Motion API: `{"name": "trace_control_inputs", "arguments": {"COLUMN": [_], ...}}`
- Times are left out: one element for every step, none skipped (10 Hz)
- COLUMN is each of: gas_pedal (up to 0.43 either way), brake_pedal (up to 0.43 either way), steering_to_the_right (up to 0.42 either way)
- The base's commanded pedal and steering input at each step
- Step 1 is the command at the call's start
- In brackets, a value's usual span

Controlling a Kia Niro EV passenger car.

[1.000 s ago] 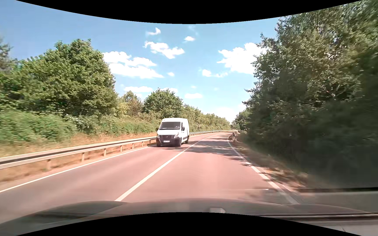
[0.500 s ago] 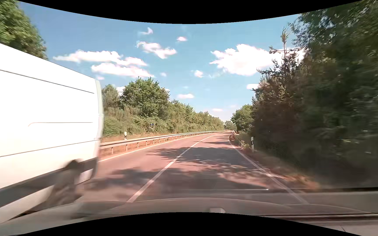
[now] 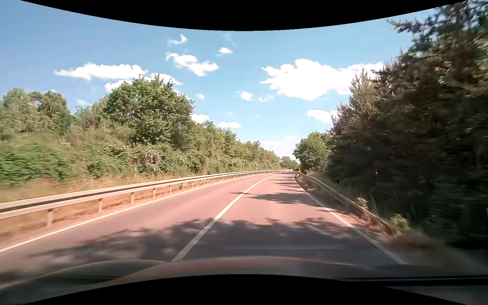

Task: Follow the waypoints while adhering to traffic rules and regulations

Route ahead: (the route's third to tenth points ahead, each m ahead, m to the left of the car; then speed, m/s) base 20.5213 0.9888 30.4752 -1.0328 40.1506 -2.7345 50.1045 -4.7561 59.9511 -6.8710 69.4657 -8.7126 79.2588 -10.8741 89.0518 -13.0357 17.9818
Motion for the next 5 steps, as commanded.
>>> {"name": "trace_control_inputs", "arguments": {"gas_pedal": [0.079, 0.079, 0.079, 0.079, 0.079], "brake_pedal": [0.000, 0.000, 0.000, 0.000, 0.000], "steering_to_the_right": [0.030, 0.030, 0.031, 0.030, 0.030]}}
